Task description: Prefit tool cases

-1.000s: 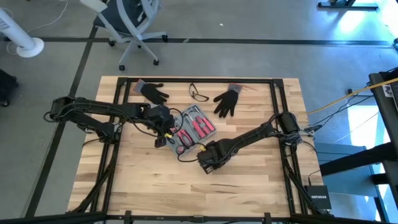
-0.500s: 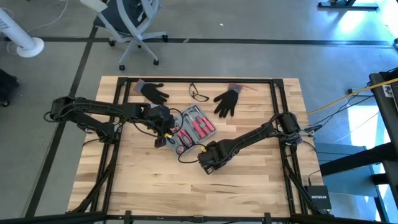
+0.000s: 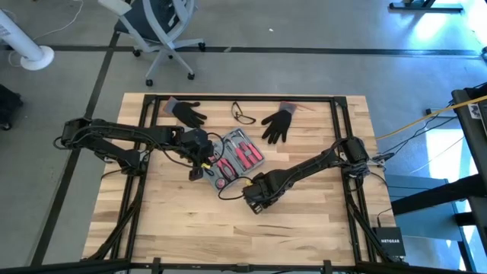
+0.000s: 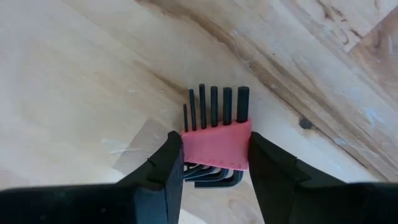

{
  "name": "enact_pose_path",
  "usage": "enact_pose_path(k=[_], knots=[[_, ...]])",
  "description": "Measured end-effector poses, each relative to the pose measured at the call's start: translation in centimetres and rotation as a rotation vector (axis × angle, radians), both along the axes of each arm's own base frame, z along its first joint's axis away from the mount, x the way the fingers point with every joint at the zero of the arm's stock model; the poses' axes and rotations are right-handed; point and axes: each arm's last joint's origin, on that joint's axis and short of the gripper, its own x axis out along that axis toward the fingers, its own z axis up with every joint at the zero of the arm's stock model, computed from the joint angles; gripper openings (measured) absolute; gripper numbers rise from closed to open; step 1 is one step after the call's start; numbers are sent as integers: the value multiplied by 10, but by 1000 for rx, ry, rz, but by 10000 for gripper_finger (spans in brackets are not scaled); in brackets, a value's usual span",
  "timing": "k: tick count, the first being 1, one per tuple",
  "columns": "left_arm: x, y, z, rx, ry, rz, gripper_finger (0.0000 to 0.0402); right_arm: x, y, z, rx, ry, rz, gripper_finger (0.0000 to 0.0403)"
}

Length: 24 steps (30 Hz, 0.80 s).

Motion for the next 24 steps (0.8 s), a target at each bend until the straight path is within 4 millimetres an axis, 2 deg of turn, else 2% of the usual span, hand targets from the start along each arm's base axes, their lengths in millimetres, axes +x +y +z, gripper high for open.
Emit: enact_pose_path(k=[10,14,20,24], knots=[[0,1,0,45,-2,-18,0,-8,-5,24,-64,-37,-6,147],[-5,4,9,62,-40,-19,0,-6,-7,28,-62,-69,-33,147],[-24,17,30,118,-111,25,0,5,-12,29,-51,-162,-58,147],[-38,26,32,114,-48,97,0,19,-24,32,-28,-272,-77,147]])
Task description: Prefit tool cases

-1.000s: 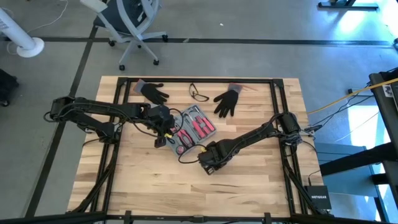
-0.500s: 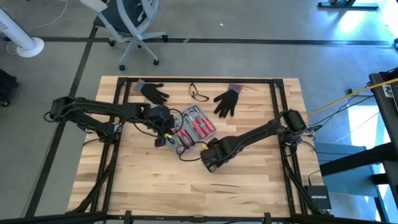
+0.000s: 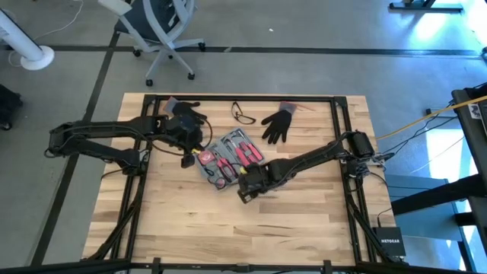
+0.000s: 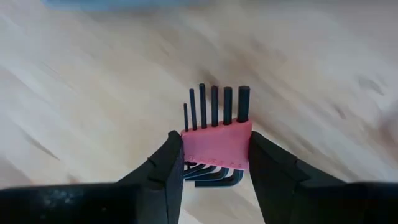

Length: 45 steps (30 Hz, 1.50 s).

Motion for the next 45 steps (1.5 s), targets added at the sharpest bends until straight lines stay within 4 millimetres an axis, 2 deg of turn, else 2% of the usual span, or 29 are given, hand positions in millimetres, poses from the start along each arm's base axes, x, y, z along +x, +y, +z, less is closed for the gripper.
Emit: enact_pose_path(k=[7,12,18,28,33,39,45], knots=[[-7,-1,-11,-36,80,23,0,25,-33,8,7,-205,-35,147],[-12,-11,-36,-123,97,1,0,37,-60,13,-4,-315,-67,147],[-22,-22,-65,-214,102,24,0,46,-79,20,3,-426,-41,147],[-39,-35,-90,-330,-27,108,0,54,-84,26,-15,-534,27,147],[-53,-39,-101,-362,41,141,0,56,-90,28,-16,-561,61,147],[-65,-43,-111,-410,69,192,0,59,-92,13,2,-526,72,147],[-64,-48,-109,-439,47,202,0,61,-89,-1,62,-483,94,147]])
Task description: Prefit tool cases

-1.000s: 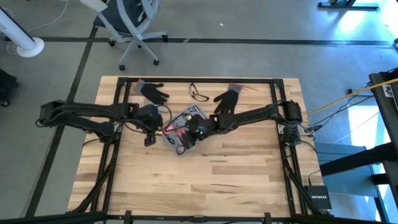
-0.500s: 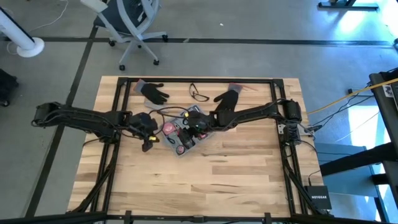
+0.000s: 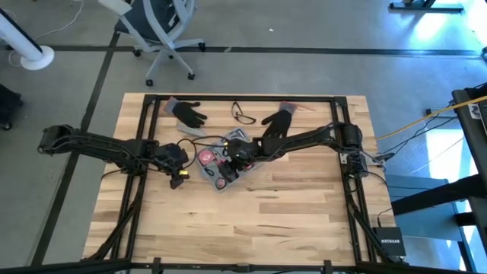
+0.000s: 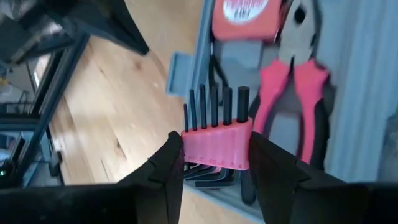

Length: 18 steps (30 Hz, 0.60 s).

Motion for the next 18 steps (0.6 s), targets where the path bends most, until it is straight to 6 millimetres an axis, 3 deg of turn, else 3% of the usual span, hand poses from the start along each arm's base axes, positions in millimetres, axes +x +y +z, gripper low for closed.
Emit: enact_pose_path(k=[8,18], knots=[[3,-2,2,30,-34,56,0,11,0,8,1,-49,-2,147],[4,-6,2,-4,-29,88,0,23,-4,-9,104,-51,-123,147]])
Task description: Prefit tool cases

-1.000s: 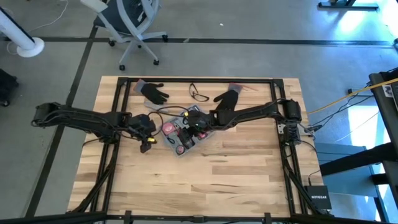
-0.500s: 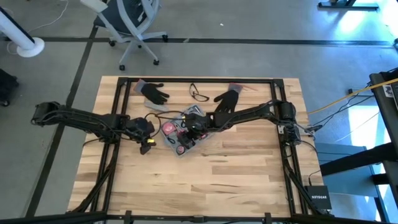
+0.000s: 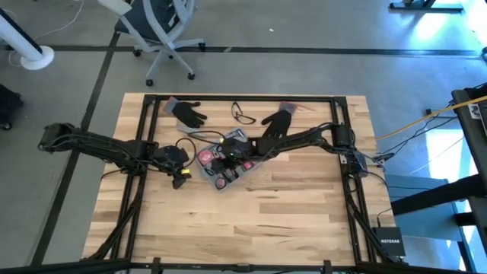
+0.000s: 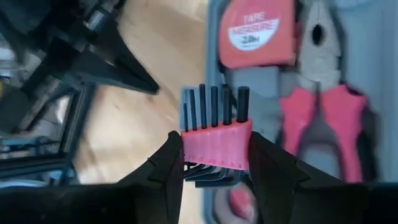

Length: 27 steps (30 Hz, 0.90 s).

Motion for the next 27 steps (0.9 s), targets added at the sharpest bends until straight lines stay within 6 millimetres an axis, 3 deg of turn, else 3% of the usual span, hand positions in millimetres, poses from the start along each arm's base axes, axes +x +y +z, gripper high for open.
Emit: enact_pose_path(k=[6,15,22,27], knots=[[0,-3,0,-11,-3,-7,0,1,0,-4,56,11,-52,154],[1,-4,1,-26,-4,7,0,2,0,-17,105,59,-139,205],[0,-4,0,-20,-4,0,0,7,-5,-11,102,-25,-153,242],[1,-4,1,-11,-11,-12,0,10,-14,-5,73,-86,-62,242]])
